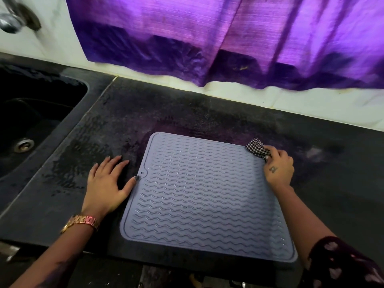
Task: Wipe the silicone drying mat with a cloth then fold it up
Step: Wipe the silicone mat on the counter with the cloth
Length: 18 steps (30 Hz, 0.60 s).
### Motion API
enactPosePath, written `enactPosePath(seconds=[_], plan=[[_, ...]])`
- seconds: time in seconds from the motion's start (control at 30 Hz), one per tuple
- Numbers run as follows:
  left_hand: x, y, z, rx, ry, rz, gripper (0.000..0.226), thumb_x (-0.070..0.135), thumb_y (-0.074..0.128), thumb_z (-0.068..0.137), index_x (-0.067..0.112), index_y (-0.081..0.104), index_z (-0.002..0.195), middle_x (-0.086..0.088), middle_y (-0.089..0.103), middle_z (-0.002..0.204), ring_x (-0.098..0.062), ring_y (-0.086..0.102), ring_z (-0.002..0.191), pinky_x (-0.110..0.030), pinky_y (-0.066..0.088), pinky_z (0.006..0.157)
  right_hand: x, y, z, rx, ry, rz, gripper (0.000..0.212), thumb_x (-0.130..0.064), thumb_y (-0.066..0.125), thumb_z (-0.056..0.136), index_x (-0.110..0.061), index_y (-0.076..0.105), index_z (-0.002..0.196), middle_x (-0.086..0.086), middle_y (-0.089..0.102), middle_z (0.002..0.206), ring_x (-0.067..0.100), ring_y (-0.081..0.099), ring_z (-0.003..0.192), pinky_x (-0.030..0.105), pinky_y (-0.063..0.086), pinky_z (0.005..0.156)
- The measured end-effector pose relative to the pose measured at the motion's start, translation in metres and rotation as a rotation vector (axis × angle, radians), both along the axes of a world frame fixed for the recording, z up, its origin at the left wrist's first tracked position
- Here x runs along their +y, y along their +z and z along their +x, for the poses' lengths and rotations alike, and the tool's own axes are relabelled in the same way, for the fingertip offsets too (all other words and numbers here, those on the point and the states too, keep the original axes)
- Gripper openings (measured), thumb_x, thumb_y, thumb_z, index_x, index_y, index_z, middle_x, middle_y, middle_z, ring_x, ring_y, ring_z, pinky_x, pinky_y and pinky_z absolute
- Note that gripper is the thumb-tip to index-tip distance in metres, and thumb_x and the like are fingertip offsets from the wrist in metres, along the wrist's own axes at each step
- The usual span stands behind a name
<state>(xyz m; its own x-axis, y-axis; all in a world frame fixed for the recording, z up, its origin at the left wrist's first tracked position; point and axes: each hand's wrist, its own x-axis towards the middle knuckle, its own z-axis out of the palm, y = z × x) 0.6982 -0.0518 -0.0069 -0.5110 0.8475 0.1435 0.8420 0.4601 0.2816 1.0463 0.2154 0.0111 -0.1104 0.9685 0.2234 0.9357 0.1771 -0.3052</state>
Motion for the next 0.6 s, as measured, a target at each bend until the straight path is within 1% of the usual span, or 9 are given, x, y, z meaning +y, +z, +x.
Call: enactPosePath(seconds=[0.03, 0.1, 0.2, 0.27, 0.33, 0.43, 0.53, 0.6], plan=[[0.0, 0.0, 0.0, 0.0, 0.0, 0.001, 0.081, 0.07, 0.022, 0.076, 0.019, 0.054, 0.131, -0.006, 0.044, 0.144, -0.027, 0.031, 0.138, -0.044, 0.012, 0.115, 0.002, 0.002, 0.0, -0.011, 0.02, -0.027, 0.037, -0.009, 0.045, 0.092, -0.024, 0.055, 0.124, 0.017, 0.051, 0.118, 0.04, 0.045, 0.103, 0.047, 0.042, 0.085], [0.0, 0.0, -0.001, -0.002, -0.001, 0.002, 0.081, 0.07, 0.022, 0.076, 0.019, 0.054, 0.131, -0.006, 0.044, 0.144, -0.027, 0.031, 0.138, -0.044, 0.011, 0.115, 0.007, 0.01, 0.004, 0.046, 0.053, -0.056, 0.038, -0.006, 0.048, 0.089, -0.023, 0.057, 0.121, 0.018, 0.053, 0.115, 0.04, 0.046, 0.105, 0.044, 0.042, 0.087], [-0.001, -0.001, -0.001, 0.005, 0.001, 0.0, 0.082, 0.07, 0.022, 0.076, 0.019, 0.054, 0.131, -0.006, 0.045, 0.144, -0.027, 0.031, 0.138, -0.044, 0.011, 0.115, -0.003, 0.013, 0.015, 0.092, 0.016, -0.007, 0.036, -0.003, 0.051, 0.086, -0.021, 0.062, 0.115, 0.02, 0.056, 0.109, 0.04, 0.05, 0.101, 0.041, 0.044, 0.084], [-0.001, -0.002, -0.001, 0.009, 0.002, 0.001, 0.082, 0.07, 0.022, 0.076, 0.018, 0.054, 0.131, -0.007, 0.045, 0.144, -0.028, 0.032, 0.138, -0.044, 0.012, 0.115, -0.021, 0.007, 0.02, 0.06, 0.006, 0.019, 0.036, -0.003, 0.05, 0.087, -0.019, 0.062, 0.117, 0.02, 0.055, 0.11, 0.04, 0.049, 0.097, 0.042, 0.044, 0.081], [0.0, -0.002, -0.001, 0.008, -0.003, 0.003, 0.082, 0.07, 0.022, 0.076, 0.018, 0.055, 0.13, -0.008, 0.045, 0.143, -0.028, 0.032, 0.138, -0.045, 0.013, 0.114, -0.034, 0.002, 0.025, 0.029, 0.03, 0.027, 0.036, -0.004, 0.051, 0.088, -0.017, 0.06, 0.12, 0.02, 0.053, 0.112, 0.041, 0.048, 0.097, 0.042, 0.043, 0.081], [0.0, -0.003, -0.003, 0.008, -0.011, -0.005, 0.082, 0.07, 0.022, 0.076, 0.018, 0.054, 0.131, -0.008, 0.045, 0.144, -0.028, 0.031, 0.138, -0.046, 0.013, 0.114, -0.041, 0.01, 0.03, 0.083, 0.002, 0.037, 0.036, -0.002, 0.052, 0.087, -0.017, 0.062, 0.118, 0.02, 0.055, 0.111, 0.04, 0.049, 0.1, 0.043, 0.044, 0.083], [0.0, -0.006, -0.004, 0.01, -0.011, -0.007, 0.083, 0.07, 0.021, 0.076, 0.019, 0.052, 0.132, -0.007, 0.043, 0.145, -0.028, 0.029, 0.139, -0.046, 0.013, 0.115, -0.068, 0.005, 0.035, 0.136, -0.038, 0.096, 0.037, 0.0, 0.053, 0.085, -0.019, 0.064, 0.114, 0.018, 0.057, 0.108, 0.039, 0.05, 0.095, 0.043, 0.045, 0.08], [0.0, -0.006, -0.004, 0.004, -0.011, -0.007, 0.083, 0.07, 0.02, 0.075, 0.018, 0.052, 0.133, -0.007, 0.043, 0.145, -0.028, 0.028, 0.139, -0.046, 0.012, 0.115, -0.091, -0.004, 0.037, 0.125, -0.023, 0.099, 0.038, 0.001, 0.054, 0.084, -0.017, 0.064, 0.116, 0.018, 0.057, 0.109, 0.039, 0.049, 0.093, 0.045, 0.046, 0.08]])
